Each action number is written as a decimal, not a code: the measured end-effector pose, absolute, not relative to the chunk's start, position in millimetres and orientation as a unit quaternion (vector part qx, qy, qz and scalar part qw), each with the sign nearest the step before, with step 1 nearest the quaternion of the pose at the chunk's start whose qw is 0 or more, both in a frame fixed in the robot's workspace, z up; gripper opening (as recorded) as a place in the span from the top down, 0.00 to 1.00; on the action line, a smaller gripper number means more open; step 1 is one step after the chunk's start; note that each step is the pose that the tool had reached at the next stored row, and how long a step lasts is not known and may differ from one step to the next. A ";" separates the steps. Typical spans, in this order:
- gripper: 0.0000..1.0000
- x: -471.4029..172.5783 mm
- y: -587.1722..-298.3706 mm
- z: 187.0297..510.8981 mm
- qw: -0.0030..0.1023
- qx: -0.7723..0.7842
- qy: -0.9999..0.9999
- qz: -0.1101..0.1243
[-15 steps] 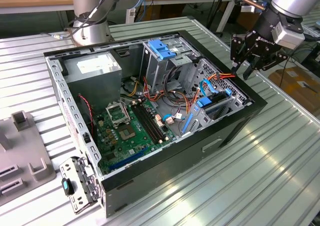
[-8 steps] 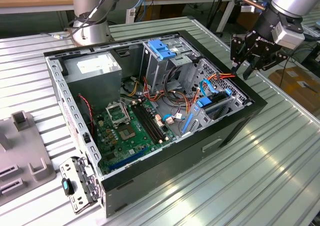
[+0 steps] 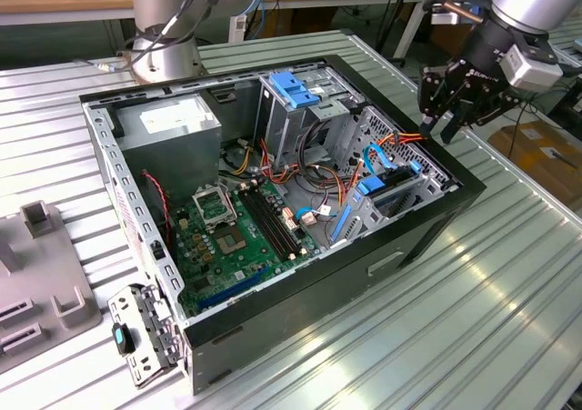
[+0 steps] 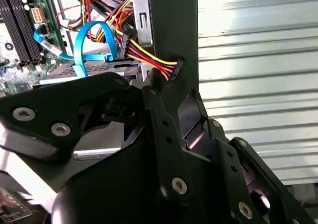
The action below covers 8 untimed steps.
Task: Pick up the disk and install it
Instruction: 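Insert the second disk wire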
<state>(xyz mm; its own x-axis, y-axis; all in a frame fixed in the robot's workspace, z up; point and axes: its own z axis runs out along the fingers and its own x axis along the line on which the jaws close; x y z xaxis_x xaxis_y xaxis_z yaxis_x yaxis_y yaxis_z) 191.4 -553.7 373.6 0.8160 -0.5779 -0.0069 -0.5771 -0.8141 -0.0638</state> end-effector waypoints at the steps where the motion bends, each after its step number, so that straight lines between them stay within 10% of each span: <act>1: 0.58 191.3 -553.7 373.2 0.032 -0.954 0.297 -0.009; 8: 0.58 191.7 -553.4 372.4 0.033 -0.957 0.288 -0.011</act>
